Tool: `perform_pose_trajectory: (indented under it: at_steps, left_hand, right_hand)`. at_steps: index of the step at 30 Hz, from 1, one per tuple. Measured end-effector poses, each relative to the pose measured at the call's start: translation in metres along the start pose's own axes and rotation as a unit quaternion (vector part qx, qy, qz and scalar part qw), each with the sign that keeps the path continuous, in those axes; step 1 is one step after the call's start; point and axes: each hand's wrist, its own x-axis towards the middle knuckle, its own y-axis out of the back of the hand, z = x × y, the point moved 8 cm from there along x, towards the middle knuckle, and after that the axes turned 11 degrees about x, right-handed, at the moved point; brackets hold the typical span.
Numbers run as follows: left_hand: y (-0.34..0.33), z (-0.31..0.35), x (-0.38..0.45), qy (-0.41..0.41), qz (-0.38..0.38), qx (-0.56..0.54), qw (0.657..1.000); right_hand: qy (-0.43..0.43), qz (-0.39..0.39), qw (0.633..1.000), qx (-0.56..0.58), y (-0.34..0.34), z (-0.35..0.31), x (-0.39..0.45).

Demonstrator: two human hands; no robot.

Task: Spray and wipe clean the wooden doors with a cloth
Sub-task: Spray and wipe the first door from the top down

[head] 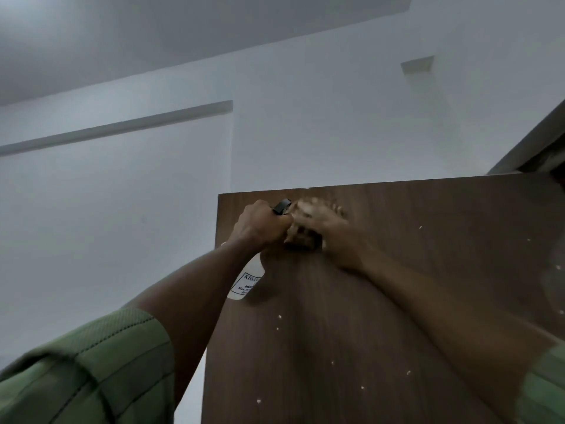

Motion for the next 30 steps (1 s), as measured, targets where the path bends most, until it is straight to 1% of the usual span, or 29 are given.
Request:
perform_pose_trajectory:
  at_steps: [2, 3, 4, 5, 6, 8, 9, 10, 11, 13, 15, 16, 17, 18, 20, 21, 22, 23, 25, 26, 27, 28, 30]
  left_hand:
    - [-0.006, 0.013, 0.001, -0.004, 0.000, -0.001, 1.000]
    - [-0.009, 0.018, 0.001, -0.008, -0.001, 0.000, 1.000]
    - [-0.011, 0.022, 0.000, -0.010, -0.003, -0.001, 1.000]
    - [-0.013, 0.025, -0.001, -0.008, 0.000, -0.005, 1.000]
    - [-0.014, 0.025, -0.001, 0.000, 0.002, -0.011, 1.000]
    - [-0.015, 0.024, -0.002, 0.015, 0.005, -0.013, 1.000]
    - [-0.017, 0.025, -0.003, 0.019, 0.005, -0.014, 1.000]
    - [-0.017, 0.024, -0.003, 0.023, 0.004, -0.019, 1.000]
    - [-0.019, 0.024, -0.002, 0.026, 0.005, -0.027, 0.999]
    - [-0.023, 0.025, -0.001, 0.030, 0.005, -0.041, 0.999]
    - [-0.030, 0.027, -0.001, 0.030, -0.001, -0.039, 0.999]
    - [-0.033, 0.028, -0.001, 0.031, -0.001, -0.040, 0.999]
    - [-0.034, 0.028, -0.002, 0.032, 0.001, -0.040, 0.999]
    - [-0.035, 0.030, -0.003, 0.033, 0.003, -0.039, 0.999]
    - [-0.037, 0.033, -0.006, 0.037, 0.002, -0.035, 0.999]
    - [-0.039, 0.036, -0.005, 0.035, -0.002, -0.030, 0.999]
    - [-0.039, 0.038, -0.004, 0.033, -0.004, -0.025, 0.999]
    - [-0.039, 0.041, -0.003, 0.028, -0.005, -0.022, 0.999]
    - [-0.040, 0.046, 0.001, 0.020, -0.013, -0.030, 0.999]
    - [-0.040, 0.048, 0.002, 0.019, -0.012, -0.037, 0.999]
    - [-0.039, 0.051, 0.002, 0.019, -0.012, -0.041, 0.999]
    - [-0.038, 0.054, 0.002, 0.017, -0.011, -0.046, 0.999]
    - [-0.039, 0.061, -0.002, 0.016, -0.018, -0.059, 0.998]
  right_hand:
    - [-0.111, 0.060, 0.992, 0.021, 0.025, 0.029, 0.028]
    - [-0.139, 0.082, 0.987, 0.026, 0.030, 0.031, 0.032]
    - [-0.141, 0.089, 0.986, 0.027, 0.028, 0.025, 0.030]
    - [-0.117, 0.084, 0.989, 0.031, 0.020, 0.017, 0.019]
    - [-0.077, 0.067, 0.994, 0.037, 0.009, 0.006, 0.000]
    - [0.009, 0.003, 0.999, 0.037, -0.010, -0.004, -0.040]
    - [0.033, -0.030, 0.999, 0.027, -0.009, 0.000, -0.049]
    - [0.041, -0.035, 0.998, 0.014, -0.001, 0.007, -0.044]
    - [0.024, -0.022, 0.999, 0.006, 0.011, 0.022, -0.031]
    - [-0.066, 0.019, 0.998, 0.014, 0.040, 0.052, 0.001]
    - [-0.125, 0.061, 0.990, 0.028, 0.056, 0.058, 0.017]
    - [-0.132, 0.071, 0.988, 0.030, 0.055, 0.052, 0.015]
    - [-0.120, 0.071, 0.990, 0.032, 0.047, 0.044, 0.005]
    - [-0.088, 0.057, 0.994, 0.034, 0.035, 0.035, -0.012]
    - [0.012, -0.004, 1.000, 0.023, 0.016, 0.015, -0.049]
    - [0.042, -0.040, 0.998, 0.000, 0.013, 0.017, -0.059]
    - [0.053, -0.056, 0.997, -0.018, 0.021, 0.027, -0.057]
    - [0.036, -0.043, 0.998, -0.026, 0.035, 0.045, -0.044]
    - [-0.073, 0.005, 0.997, -0.018, 0.067, 0.081, -0.013]
    - [-0.114, 0.030, 0.993, -0.012, 0.077, 0.089, -0.002]
    - [-0.134, 0.051, 0.990, -0.012, 0.080, 0.087, 0.003]
    - [-0.141, 0.060, 0.988, -0.014, 0.078, 0.080, 0.002]
    - [-0.100, 0.049, 0.994, -0.013, 0.056, 0.059, -0.022]
